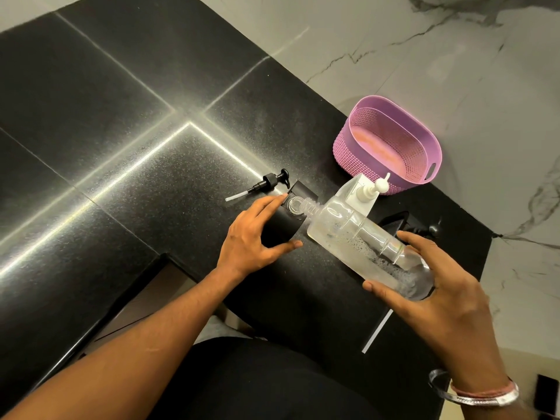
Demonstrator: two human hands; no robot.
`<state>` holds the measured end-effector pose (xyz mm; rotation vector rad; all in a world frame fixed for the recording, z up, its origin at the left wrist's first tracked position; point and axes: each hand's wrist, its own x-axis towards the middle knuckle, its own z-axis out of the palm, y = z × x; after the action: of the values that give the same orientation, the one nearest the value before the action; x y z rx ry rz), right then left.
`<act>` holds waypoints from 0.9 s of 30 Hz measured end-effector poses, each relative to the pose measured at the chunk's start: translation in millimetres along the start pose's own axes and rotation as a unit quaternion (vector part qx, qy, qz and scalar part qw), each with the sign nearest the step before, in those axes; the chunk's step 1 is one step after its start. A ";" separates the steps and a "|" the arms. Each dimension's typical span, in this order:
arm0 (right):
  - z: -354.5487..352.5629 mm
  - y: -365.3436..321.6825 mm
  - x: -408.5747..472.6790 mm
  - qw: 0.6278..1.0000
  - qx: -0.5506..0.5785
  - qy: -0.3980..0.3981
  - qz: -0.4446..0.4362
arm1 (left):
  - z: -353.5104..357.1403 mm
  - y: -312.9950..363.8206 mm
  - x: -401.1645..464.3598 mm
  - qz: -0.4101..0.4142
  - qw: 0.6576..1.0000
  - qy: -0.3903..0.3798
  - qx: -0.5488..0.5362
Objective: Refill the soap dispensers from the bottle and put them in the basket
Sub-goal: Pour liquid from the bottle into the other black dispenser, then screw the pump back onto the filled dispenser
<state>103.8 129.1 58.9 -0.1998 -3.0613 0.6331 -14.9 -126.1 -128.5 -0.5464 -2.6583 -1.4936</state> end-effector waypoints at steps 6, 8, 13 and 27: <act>31.2 7.4 -1.6 0.998 0.032 -0.031 0.039 | 0.6 -0.2 -1.6 -0.008 0.999 0.000 -0.037; 46.9 7.8 -2.0 0.995 0.059 -0.023 0.073 | 1.4 -0.1 -3.0 -0.013 0.999 0.001 -0.036; 84.9 8.5 -4.8 0.960 0.246 0.035 0.131 | 1.2 1.6 -3.0 -0.010 0.999 0.011 -0.050; 170.4 7.7 3.5 0.877 0.358 0.241 0.211 | -1.7 -1.7 2.0 -0.003 0.999 -0.025 -0.025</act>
<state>95.3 69.3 -100.7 -0.8541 -2.1321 1.4180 -17.6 -127.7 -128.6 -0.5872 -2.6679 -1.5719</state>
